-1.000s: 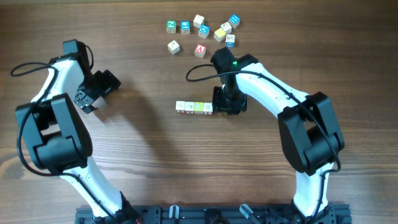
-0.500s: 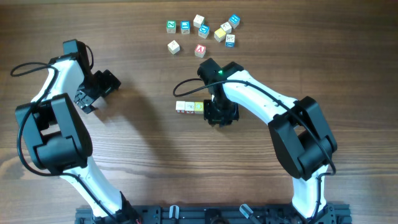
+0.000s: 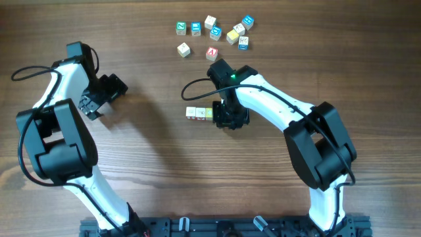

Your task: Form a horizontal line

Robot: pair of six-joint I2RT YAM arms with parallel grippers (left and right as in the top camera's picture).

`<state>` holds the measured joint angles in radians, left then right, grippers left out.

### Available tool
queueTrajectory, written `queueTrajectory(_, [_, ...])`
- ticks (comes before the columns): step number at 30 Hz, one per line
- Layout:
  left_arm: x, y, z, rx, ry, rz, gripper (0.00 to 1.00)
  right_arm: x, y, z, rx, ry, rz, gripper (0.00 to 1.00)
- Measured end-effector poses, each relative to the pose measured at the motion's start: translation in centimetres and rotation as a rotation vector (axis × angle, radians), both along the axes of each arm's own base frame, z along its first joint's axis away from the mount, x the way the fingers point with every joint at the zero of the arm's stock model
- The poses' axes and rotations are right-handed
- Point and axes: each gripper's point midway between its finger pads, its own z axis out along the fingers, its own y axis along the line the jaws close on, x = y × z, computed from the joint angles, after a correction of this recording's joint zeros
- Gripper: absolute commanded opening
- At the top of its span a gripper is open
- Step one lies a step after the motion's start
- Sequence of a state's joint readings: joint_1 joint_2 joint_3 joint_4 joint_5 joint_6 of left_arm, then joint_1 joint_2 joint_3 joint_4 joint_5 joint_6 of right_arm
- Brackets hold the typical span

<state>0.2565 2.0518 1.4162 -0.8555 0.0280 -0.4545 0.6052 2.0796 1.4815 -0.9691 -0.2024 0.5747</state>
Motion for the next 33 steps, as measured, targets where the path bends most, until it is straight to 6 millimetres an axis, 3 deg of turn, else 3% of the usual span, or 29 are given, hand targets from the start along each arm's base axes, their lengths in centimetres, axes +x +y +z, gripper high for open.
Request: queueTrajectory(33, [0.0, 0.0, 0.0, 0.0, 0.0, 0.0, 1.0, 1.3, 0.9, 0.1, 0.035, -0.051, -0.004, 0.33])
